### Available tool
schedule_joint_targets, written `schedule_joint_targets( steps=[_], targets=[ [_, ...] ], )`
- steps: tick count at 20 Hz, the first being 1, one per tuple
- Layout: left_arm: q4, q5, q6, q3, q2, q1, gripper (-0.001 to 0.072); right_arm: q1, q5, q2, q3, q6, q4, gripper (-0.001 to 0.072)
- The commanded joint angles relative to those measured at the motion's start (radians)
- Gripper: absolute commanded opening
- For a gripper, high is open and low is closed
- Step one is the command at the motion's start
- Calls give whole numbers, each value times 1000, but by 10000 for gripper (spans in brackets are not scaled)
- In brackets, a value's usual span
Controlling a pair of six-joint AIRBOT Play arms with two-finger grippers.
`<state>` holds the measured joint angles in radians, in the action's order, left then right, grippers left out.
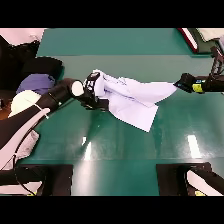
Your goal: Fold the shirts.
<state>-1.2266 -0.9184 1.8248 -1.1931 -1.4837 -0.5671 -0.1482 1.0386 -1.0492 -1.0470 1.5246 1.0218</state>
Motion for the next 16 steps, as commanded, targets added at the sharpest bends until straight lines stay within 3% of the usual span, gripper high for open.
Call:
schedule_joint_targets(
  steps=[1,16],
  targets=[
    [73,76,69,24,-29,-44,624,-2,19,3,0,-5,-1,11],
    [251,176,38,24,-126,-44,622,-2,21,3,0,-8,0,12]
  ],
)
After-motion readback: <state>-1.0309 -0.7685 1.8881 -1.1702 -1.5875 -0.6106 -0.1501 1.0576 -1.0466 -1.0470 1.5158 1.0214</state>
